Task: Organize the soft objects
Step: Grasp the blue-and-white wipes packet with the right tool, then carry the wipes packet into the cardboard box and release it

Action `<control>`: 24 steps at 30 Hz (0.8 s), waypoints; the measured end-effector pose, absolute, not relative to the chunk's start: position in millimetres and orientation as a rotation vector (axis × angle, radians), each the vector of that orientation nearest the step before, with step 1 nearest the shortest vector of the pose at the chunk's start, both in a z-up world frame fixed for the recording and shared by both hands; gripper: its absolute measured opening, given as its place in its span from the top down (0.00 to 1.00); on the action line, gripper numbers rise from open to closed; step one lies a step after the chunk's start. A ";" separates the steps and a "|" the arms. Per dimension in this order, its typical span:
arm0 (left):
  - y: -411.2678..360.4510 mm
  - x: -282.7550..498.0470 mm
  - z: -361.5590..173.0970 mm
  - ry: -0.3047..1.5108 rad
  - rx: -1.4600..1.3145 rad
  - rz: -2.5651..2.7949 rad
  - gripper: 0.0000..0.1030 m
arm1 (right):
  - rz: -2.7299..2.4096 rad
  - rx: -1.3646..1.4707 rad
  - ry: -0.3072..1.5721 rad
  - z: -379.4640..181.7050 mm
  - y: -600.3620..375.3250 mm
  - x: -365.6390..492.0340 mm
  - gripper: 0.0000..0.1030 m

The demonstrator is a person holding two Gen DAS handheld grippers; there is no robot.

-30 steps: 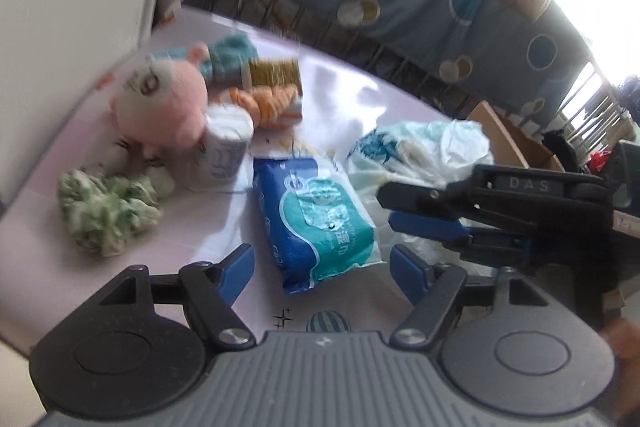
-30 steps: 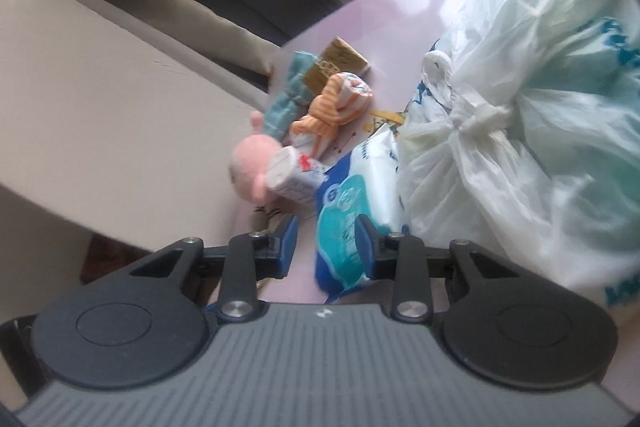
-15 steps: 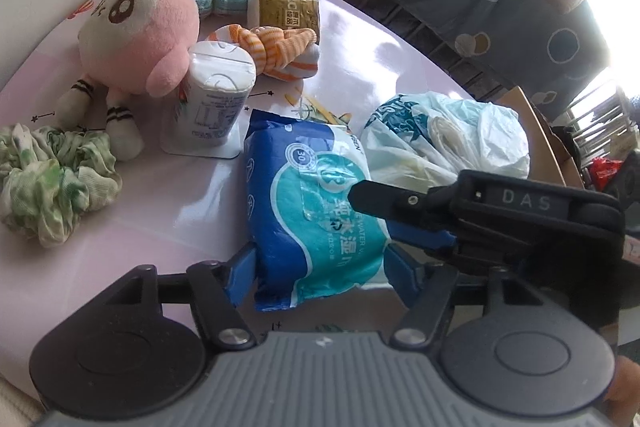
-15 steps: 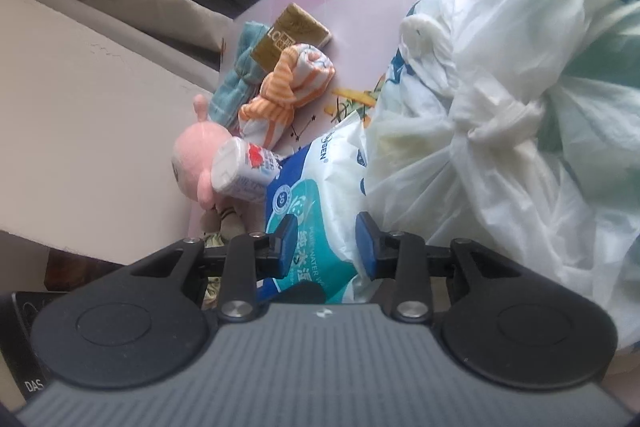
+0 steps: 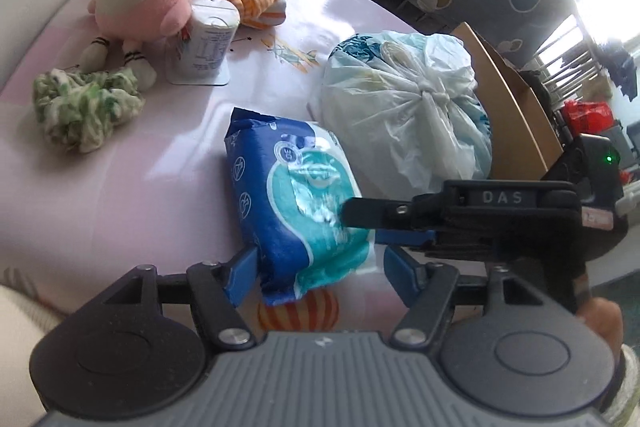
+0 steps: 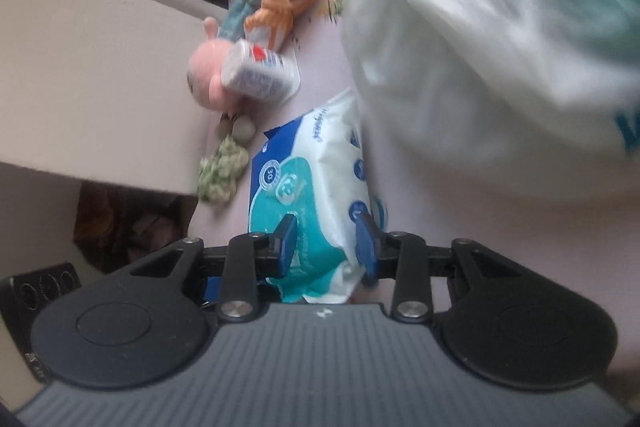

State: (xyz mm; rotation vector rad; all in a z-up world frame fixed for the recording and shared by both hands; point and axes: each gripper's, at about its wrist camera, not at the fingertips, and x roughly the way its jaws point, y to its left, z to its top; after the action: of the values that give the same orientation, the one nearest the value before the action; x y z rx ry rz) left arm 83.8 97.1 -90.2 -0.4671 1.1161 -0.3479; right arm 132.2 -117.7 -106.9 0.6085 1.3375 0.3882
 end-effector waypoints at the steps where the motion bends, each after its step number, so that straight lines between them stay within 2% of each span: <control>1: 97.1 82.3 -88.7 1.100 -0.450 -0.333 0.33 | 0.381 0.614 1.325 -106.0 -120.3 130.9 0.68; 7: 94.0 97.2 -94.5 1.071 -0.408 -0.246 0.33 | 0.340 0.656 1.278 -112.0 -121.9 145.0 0.66; 11: 95.7 114.3 -117.8 1.129 -0.491 -0.258 0.32 | 0.321 0.677 1.294 -126.9 -113.7 159.0 0.60; 14: 99.0 116.0 -120.0 1.118 -0.545 -0.255 0.38 | 0.334 0.733 1.317 -139.3 -110.4 162.1 0.57; 17: 96.6 111.3 -113.3 1.110 -0.524 -0.245 0.43 | 0.345 0.726 1.308 -137.4 -106.0 159.1 0.60; 24: 84.0 91.3 -77.3 1.084 -0.439 -0.229 0.44 | 0.407 0.704 1.277 -110.2 -103.6 143.4 0.62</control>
State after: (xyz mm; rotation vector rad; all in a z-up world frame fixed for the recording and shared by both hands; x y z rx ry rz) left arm 91.3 84.0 -77.3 -0.4391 1.0839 -0.2288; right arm 143.4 -103.6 -110.2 0.7040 1.2771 0.4066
